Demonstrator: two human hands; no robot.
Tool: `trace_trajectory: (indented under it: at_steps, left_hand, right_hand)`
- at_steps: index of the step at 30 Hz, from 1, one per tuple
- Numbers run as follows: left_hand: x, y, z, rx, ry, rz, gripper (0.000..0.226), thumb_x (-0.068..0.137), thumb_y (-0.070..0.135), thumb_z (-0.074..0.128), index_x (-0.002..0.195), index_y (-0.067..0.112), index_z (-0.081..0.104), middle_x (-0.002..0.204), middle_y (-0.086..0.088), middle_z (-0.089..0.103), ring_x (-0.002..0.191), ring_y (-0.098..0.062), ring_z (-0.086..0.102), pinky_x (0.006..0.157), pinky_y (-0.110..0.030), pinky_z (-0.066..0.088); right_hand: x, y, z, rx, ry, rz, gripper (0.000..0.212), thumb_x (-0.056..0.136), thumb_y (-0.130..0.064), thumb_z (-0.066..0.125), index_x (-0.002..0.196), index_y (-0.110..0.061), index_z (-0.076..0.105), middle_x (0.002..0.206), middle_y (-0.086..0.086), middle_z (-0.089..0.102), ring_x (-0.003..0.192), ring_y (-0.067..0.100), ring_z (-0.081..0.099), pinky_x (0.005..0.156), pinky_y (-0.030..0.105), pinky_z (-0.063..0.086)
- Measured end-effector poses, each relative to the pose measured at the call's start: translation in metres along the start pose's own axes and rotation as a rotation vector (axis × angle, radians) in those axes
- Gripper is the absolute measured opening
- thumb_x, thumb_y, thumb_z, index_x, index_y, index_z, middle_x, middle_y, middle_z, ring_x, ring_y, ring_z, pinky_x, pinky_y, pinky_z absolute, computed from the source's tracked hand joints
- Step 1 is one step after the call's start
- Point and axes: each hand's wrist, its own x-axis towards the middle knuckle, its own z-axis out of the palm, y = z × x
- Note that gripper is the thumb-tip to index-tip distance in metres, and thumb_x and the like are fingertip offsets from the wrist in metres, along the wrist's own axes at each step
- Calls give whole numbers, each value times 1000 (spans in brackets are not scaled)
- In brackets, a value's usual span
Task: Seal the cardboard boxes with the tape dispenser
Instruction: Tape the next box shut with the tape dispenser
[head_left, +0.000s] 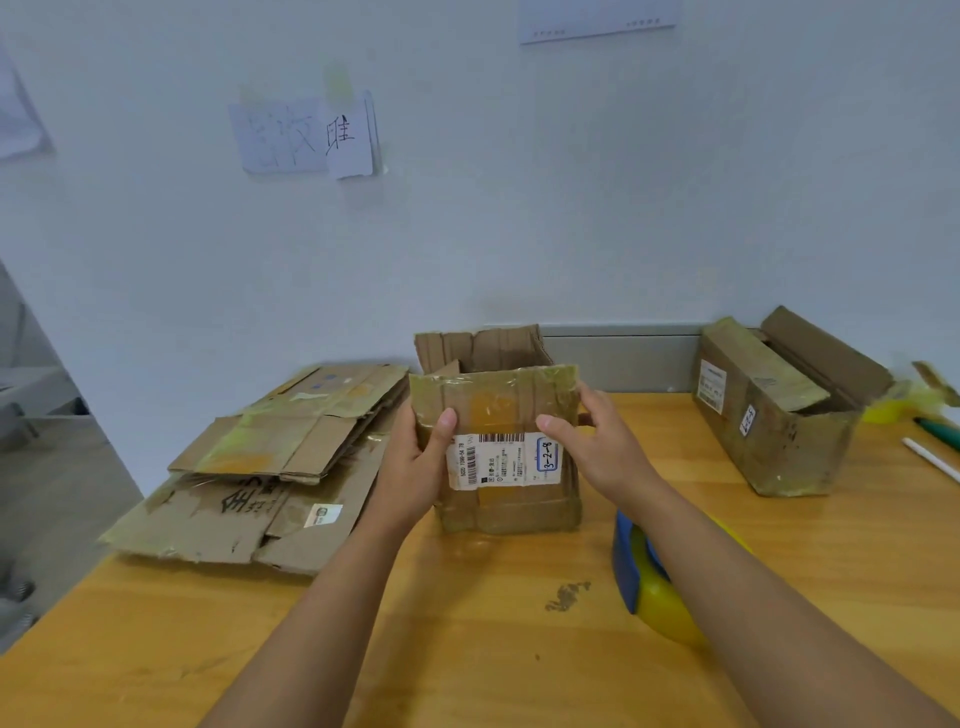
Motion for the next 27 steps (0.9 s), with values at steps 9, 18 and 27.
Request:
trace_trajectory:
  at_steps: [9, 18, 27]
  left_hand:
    - [1, -2, 4, -74, 29, -29, 32, 90, 66, 49, 109, 42, 56, 101, 12, 72, 94, -5, 69, 78, -31, 53]
    - [-3, 7, 2, -121, 20, -98, 29, 91, 72, 38, 107, 58, 59, 104, 25, 70, 98, 9, 64, 75, -8, 49]
    - [-4, 14, -1, -110, 40, -91, 31, 100, 58, 36, 101, 53, 67, 101, 21, 71, 94, 7, 64, 70, -6, 46]
  right_hand:
    - [7, 2, -1, 38, -34, 76, 32, 91, -47, 64, 122, -39, 59, 122, -6, 51, 111, 9, 52, 78, 22, 48]
    - [9, -5, -5, 85, -100, 119, 39, 85, -73, 54, 97, -41, 71, 107, 4, 68, 98, 11, 66, 80, 33, 57]
    - [11, -7, 6, 96, 34, 124, 33, 90, -70, 47, 101, -40, 59, 131, -5, 53, 121, 16, 55, 105, 48, 46]
